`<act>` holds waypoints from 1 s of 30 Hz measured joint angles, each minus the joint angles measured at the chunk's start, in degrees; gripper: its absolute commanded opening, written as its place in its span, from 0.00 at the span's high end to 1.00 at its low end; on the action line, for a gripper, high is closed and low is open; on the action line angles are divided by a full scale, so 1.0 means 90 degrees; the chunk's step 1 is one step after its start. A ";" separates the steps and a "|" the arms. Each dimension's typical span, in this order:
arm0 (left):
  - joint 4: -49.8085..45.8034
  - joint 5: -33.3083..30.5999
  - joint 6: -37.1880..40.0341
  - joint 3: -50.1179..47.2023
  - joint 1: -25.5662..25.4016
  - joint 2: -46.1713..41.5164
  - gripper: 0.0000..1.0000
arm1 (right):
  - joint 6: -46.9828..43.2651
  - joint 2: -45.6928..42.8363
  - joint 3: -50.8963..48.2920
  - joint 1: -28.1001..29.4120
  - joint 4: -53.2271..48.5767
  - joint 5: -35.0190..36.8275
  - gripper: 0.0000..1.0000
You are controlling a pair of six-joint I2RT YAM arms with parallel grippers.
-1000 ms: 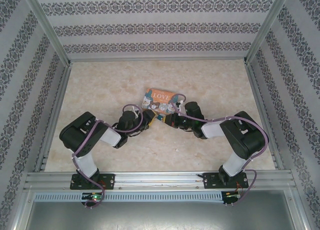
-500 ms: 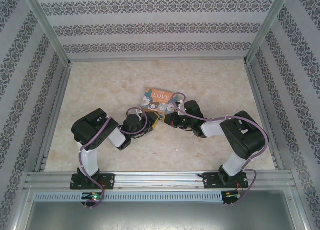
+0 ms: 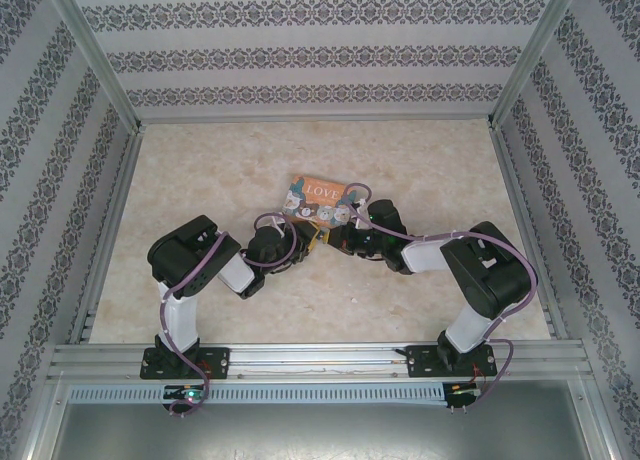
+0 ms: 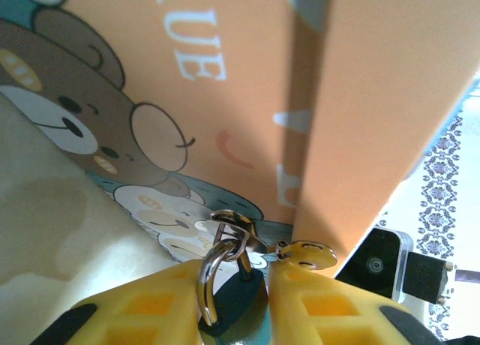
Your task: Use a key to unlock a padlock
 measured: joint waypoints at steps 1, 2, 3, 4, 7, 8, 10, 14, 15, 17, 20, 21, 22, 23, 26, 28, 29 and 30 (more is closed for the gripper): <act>0.0000 -0.0015 0.0000 0.0000 0.0000 0.0000 0.80 | 0.0005 -0.0002 0.0005 0.0000 -0.0012 0.0000 0.91; 0.0000 -0.0017 0.0002 0.0000 0.0000 0.0000 0.82 | 0.0005 -0.0007 0.0005 0.0000 -0.0029 -0.0002 0.88; 0.0000 -0.0017 0.0000 0.0000 -0.0002 0.0000 0.84 | 0.0005 -0.0019 0.0005 0.0000 -0.0051 -0.0005 0.85; -0.0002 -0.0019 0.0002 0.0000 -0.0002 -0.0005 0.86 | 0.0000 -0.0046 0.0005 0.0000 -0.0090 -0.0007 0.82; -0.0143 -0.0041 0.0027 0.0000 -0.0002 -0.0141 0.90 | -0.0051 -0.0255 0.0000 -0.0002 -0.0250 0.0005 0.72; -0.0260 -0.0049 0.0041 0.0000 -0.0002 -0.0245 0.90 | -0.0119 -0.0376 -0.0005 -0.0005 -0.0311 0.0022 0.70; -0.0449 -0.0066 0.0073 0.0000 -0.0002 -0.0440 0.91 | -0.0282 -0.0644 -0.0010 -0.0007 -0.0408 0.0100 0.66; -0.0716 -0.0087 0.0112 0.0007 -0.0002 -0.0741 0.92 | -0.0918 -0.1387 -0.0044 -0.0046 -0.0923 0.0430 0.59; -0.0760 -0.0087 0.0121 0.0012 -0.0002 -0.0780 0.92 | -0.1132 -0.1588 -0.0066 -0.0046 -0.1078 0.0544 0.57; -0.0916 -0.0085 0.0124 0.0046 -0.0002 -0.0872 0.92 | -0.1693 -0.2086 -0.0146 -0.0041 -0.1416 0.0845 0.52; -0.1173 -0.0083 0.0129 0.0066 -0.0002 -0.1035 0.92 | -0.2735 -0.2892 -0.0257 0.0095 -0.1936 0.1428 0.49; -0.1268 -0.0083 0.0141 0.0073 -0.0002 -0.1103 0.92 | -0.3048 -0.3118 -0.0270 0.0189 -0.2069 0.1610 0.49; -0.1404 -0.0078 0.0163 0.0092 -0.0002 -0.1190 0.92 | -0.3519 -0.3405 -0.0291 0.0362 -0.2195 0.1875 0.49; -0.1576 -0.0061 0.0192 0.0121 0.0000 -0.1290 0.92 | -0.3961 -0.3648 -0.0316 0.0534 -0.2276 0.2110 0.49; -0.2050 -0.0005 0.0270 0.0245 -0.0002 -0.1571 0.92 | -0.5306 -0.4245 -0.0495 0.1015 -0.2331 0.2727 0.49; -0.2302 0.0022 0.0316 0.0301 -0.0002 -0.1741 0.92 | -0.6164 -0.4461 -0.0646 0.1205 -0.2322 0.2994 0.48; -0.2414 0.0036 0.0338 0.0323 -0.0002 -0.1807 0.92 | -0.6696 -0.4524 -0.0726 0.1265 -0.2327 0.3135 0.48; -0.2504 0.0049 0.0342 0.0345 -0.0002 -0.1851 0.92 | -0.7050 -0.4537 -0.0772 0.1297 -0.2334 0.3220 0.47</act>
